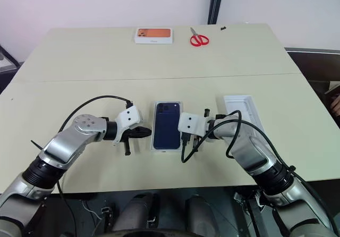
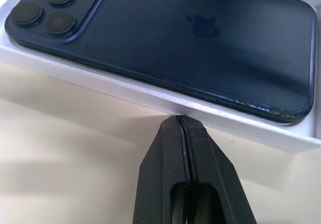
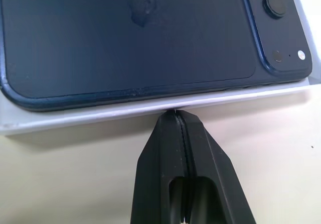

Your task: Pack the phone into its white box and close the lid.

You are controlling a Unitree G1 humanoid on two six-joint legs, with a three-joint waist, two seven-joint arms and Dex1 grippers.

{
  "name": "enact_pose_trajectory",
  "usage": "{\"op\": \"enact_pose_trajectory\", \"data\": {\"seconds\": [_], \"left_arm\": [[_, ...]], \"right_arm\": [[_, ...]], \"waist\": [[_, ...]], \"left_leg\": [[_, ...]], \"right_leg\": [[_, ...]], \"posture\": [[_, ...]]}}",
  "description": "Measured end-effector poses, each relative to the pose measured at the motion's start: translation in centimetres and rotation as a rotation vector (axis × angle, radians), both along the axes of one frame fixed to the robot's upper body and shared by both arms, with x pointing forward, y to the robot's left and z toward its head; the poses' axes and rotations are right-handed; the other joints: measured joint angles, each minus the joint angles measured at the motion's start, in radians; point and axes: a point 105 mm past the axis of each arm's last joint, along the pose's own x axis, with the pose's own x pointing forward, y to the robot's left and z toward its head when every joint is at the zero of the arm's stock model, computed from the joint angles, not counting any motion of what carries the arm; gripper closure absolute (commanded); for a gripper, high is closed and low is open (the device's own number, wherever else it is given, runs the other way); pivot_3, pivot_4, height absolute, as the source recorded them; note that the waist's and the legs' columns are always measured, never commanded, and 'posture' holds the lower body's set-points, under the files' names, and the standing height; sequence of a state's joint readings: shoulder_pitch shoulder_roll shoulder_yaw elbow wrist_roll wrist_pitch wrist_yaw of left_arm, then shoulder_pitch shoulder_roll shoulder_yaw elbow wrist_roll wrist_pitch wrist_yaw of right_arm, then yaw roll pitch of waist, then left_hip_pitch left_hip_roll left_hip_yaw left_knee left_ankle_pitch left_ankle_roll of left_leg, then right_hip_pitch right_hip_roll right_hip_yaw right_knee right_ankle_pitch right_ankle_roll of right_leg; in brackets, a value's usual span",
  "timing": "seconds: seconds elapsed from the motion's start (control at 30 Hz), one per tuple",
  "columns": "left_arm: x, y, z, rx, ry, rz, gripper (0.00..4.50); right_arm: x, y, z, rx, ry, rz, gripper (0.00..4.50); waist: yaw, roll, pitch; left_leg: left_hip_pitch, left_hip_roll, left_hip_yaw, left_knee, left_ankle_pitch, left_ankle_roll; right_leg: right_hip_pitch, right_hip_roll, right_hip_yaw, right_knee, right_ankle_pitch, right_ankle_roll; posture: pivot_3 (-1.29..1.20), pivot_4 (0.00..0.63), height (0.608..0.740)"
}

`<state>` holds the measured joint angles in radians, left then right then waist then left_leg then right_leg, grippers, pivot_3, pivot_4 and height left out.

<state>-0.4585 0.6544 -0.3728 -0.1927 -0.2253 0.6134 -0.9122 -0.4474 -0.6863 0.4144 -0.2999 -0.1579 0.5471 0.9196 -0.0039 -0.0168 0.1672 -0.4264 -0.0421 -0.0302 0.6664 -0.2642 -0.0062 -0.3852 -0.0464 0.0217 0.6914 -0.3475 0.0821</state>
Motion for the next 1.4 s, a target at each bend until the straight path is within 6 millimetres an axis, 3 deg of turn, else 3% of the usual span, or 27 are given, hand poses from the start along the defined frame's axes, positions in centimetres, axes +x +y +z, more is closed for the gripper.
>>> {"op": "enact_pose_trajectory", "data": {"seconds": [0.4, 0.67, 1.13, 1.33, 1.4], "left_arm": [[-0.3, -5.3, -0.4, -0.053, 0.012, -0.085, 4.48], [0.0, -7.1, -0.5, -0.054, 0.018, -0.123, 4.48], [-0.2, -7.4, -0.5, -0.059, 0.022, -0.142, 4.48], [-0.3, -5.9, -0.7, -0.041, 0.021, -0.132, 4.48], [-0.1, -4.7, -0.6, -0.035, 0.020, -0.110, 4.50]], "right_arm": [[-0.8, -4.8, 0.2, -0.066, 0.003, -0.108, 4.50], [-1.7, -6.4, 0.2, -0.102, 0.025, -0.129, 4.50], [-1.9, -6.8, 0.1, -0.104, 0.032, -0.135, 4.50], [-1.8, -7.8, 0.6, -0.126, 0.032, -0.147, 4.50], [-1.5, -8.8, 1.3, -0.120, 0.027, -0.181, 3.95]], "waist": [[0.019, 0.000, 0.000], [0.017, 0.000, 0.000], [0.017, 0.000, 0.000], [0.014, 0.000, 0.000], [0.011, 0.000, -0.001]], "left_leg": [[0.001, 0.000, 0.000, 0.002, 0.000, 0.001], [0.001, 0.000, -0.001, 0.002, 0.000, 0.001], [0.001, 0.000, -0.001, 0.002, 0.000, 0.001], [0.002, 0.000, -0.001, 0.001, 0.000, 0.001], [0.002, 0.000, -0.001, 0.001, 0.000, 0.001]], "right_leg": [[0.003, 0.000, -0.001, -0.001, 0.000, 0.000], [0.004, 0.000, -0.001, -0.001, 0.000, 0.000], [0.004, 0.000, -0.001, -0.001, 0.000, 0.000], [0.004, 0.000, -0.001, -0.001, 0.000, 0.000], [0.004, 0.000, -0.001, -0.001, 0.000, 0.000]], "posture": [[0.00, 0.150, 0.740], [0.00, 0.150, 0.740], [0.00, 0.150, 0.740], [0.00, 0.150, 0.740], [0.00, 0.150, 0.740]]}}
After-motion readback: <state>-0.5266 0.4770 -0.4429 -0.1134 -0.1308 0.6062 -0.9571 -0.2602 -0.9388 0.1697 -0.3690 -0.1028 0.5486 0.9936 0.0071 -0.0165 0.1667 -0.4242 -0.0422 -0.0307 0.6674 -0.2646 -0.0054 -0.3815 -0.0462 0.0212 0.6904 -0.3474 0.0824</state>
